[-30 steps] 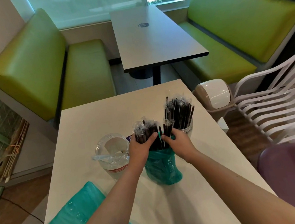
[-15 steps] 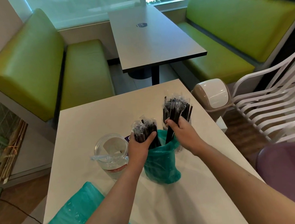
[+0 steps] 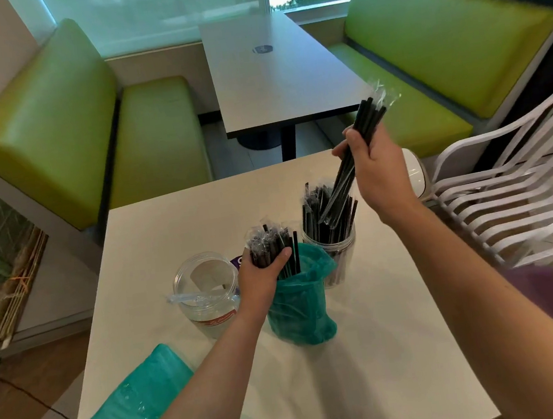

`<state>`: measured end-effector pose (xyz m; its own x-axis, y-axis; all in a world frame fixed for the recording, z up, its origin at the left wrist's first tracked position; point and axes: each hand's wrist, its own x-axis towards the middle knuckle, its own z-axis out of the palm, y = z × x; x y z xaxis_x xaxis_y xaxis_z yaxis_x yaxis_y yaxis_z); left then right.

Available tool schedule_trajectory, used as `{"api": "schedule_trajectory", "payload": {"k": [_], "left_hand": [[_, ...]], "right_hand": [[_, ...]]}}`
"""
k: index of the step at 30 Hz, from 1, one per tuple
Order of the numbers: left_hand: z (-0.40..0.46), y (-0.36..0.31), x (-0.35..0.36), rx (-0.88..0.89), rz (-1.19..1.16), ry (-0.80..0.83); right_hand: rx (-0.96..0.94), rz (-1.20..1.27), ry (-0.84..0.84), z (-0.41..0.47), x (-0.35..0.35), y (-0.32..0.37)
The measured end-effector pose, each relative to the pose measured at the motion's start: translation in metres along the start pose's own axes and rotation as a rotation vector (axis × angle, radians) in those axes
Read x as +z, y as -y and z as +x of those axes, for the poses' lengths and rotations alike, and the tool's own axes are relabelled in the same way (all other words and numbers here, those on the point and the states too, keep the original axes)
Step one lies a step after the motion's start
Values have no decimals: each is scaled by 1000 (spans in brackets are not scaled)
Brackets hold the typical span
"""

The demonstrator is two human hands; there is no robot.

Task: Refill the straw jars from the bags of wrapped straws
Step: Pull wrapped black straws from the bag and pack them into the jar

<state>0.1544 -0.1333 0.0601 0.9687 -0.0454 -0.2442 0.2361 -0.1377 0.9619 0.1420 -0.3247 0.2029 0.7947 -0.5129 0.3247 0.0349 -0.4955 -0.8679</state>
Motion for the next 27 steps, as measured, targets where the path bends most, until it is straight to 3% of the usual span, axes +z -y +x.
{"api": "schedule_trajectory", "payload": {"k": [13, 20, 27], "left_hand": [[-1, 4, -1, 10, 17, -4], [0, 3, -4, 1, -1, -18], [3, 6, -5, -8, 8, -22]], "right_hand": [[228, -355, 345, -36, 62, -90], [39, -114, 120, -29, 63, -65], [-6, -280, 187, -25, 66, -78]]}}
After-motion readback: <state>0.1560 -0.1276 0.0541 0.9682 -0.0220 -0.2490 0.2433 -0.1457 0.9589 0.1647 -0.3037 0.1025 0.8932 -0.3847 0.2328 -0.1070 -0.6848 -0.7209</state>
